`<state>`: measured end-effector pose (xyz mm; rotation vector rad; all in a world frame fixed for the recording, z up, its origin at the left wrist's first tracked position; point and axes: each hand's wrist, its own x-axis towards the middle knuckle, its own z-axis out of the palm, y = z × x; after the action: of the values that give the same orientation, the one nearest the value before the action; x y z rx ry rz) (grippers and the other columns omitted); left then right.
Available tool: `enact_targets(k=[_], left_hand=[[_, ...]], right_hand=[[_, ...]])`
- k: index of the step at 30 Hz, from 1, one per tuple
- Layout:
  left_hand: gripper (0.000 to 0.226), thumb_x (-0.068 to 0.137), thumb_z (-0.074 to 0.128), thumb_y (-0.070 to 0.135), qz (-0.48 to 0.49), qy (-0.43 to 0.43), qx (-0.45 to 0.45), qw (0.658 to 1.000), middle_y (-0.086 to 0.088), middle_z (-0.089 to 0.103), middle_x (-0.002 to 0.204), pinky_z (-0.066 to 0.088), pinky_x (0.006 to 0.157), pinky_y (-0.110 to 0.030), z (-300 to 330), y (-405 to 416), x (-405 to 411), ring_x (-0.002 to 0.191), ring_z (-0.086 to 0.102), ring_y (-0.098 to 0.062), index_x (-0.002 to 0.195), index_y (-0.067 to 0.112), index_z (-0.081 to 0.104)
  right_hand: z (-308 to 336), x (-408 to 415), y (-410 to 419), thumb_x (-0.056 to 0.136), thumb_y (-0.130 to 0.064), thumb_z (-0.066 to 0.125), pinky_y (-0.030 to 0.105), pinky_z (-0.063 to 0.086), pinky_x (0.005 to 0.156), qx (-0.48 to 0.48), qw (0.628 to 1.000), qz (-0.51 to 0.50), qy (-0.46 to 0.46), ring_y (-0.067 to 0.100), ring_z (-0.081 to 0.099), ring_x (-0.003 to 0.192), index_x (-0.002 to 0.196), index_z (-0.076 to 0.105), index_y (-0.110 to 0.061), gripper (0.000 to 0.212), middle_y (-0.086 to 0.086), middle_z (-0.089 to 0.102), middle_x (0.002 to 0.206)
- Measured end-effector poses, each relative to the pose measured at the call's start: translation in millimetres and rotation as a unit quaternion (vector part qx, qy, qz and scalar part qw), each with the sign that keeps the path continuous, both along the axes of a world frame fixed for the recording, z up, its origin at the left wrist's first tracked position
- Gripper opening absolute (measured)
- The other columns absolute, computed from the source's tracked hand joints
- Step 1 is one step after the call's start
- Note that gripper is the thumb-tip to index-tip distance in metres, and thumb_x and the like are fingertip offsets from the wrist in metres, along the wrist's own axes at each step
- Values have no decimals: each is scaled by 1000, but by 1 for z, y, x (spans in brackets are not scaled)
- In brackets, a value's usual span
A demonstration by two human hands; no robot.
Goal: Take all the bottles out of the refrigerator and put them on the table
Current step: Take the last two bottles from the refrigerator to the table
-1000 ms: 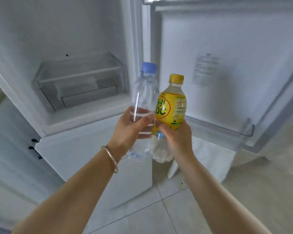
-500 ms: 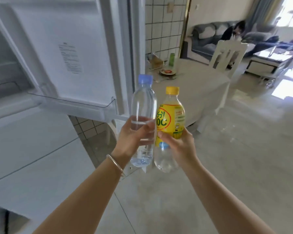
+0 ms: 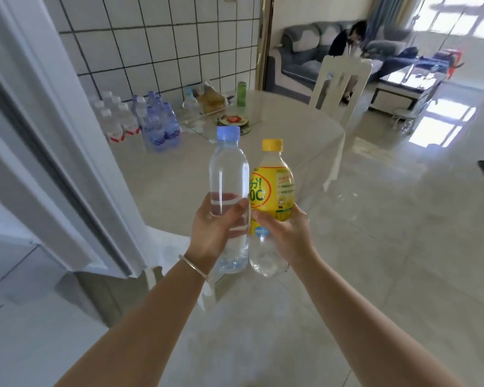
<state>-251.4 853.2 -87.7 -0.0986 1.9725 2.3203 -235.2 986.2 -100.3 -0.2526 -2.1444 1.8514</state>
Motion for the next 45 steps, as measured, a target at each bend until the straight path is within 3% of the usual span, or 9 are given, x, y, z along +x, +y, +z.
enact_targets(k=[7, 11, 15, 25, 30, 34, 40, 42, 45], left_hand=[[64, 56, 76, 47, 51, -2, -10, 999, -18, 71, 103, 57, 82, -55, -5, 25, -96, 89, 72, -34, 106, 10, 60], [68, 51, 75, 54, 108, -6, -26, 994, -9, 73, 98, 58, 80, -53, -16, 25, -153, 88, 72, -28, 104, 15, 60], [71, 48, 75, 56, 167, -12, -28, 985, -12, 73, 97, 59, 78, -53, -30, 24, -219, 89, 72, -30, 102, 13, 59], [67, 53, 78, 53, 305, -25, -47, 951, -8, 76, 91, 58, 78, -54, -51, 12, -356, 88, 73, -28, 103, 13, 60], [65, 52, 79, 51, 355, -55, -43, 932, -9, 75, 96, 57, 80, -55, -70, -27, -389, 90, 72, -30, 103, 14, 60], [65, 51, 79, 53, 375, -71, -43, 923, -10, 74, 97, 57, 79, -55, -81, -67, -419, 90, 72, -31, 102, 16, 60], [70, 47, 81, 62, 389, -77, -82, 914, -5, 74, 97, 56, 82, -54, -97, -133, -458, 89, 72, -27, 102, 24, 59], [80, 42, 80, 68, 390, -80, -90, 913, -6, 74, 94, 56, 80, -55, -102, -155, -467, 87, 72, -27, 101, 20, 58], [82, 45, 81, 58, 385, -88, -99, 913, -6, 74, 90, 56, 80, -54, -110, -185, -481, 85, 72, -25, 105, 8, 56]], right_hand=[[0, -110, 26, 47, -52, 68, 50, 56, 78, -10, 999, 9, -30, 20, 69, 77, 73, 69, -33, 33, -9, 71, 68], [-9, -179, 25, 46, -54, 67, 48, 57, 75, -3, 996, 64, -54, 17, 69, 74, 79, 69, -28, 43, -9, 71, 69], [-19, -258, 24, 48, -48, 72, 50, 58, 76, -5, 988, 139, -62, 19, 70, 75, 78, 68, -30, 35, -4, 72, 74], [-27, -440, 6, 45, -55, 68, 49, 57, 77, 43, 951, 288, -102, 16, 70, 78, 81, 67, -31, 43, -7, 72, 74], [-43, -489, -34, 45, -53, 70, 49, 57, 77, 47, 935, 328, -127, 17, 71, 77, 78, 68, -31, 40, -10, 72, 70], [-56, -519, -77, 49, -51, 72, 45, 57, 80, 58, 925, 350, -139, 15, 70, 80, 90, 69, -25, 49, -8, 73, 77], [-74, -558, -150, 68, -30, 80, 14, 46, 64, 79, 916, 370, -130, -11, 61, 66, 87, 62, -30, 27, -19, 66, 72], [-81, -568, -173, 64, -34, 80, 17, 48, 67, 77, 917, 368, -131, -8, 62, 70, 91, 62, -28, 33, -19, 66, 73], [-92, -585, -203, 59, -38, 79, 26, 52, 73, 82, 916, 369, -134, 4, 67, 80, 96, 63, -28, 42, -17, 69, 79]])
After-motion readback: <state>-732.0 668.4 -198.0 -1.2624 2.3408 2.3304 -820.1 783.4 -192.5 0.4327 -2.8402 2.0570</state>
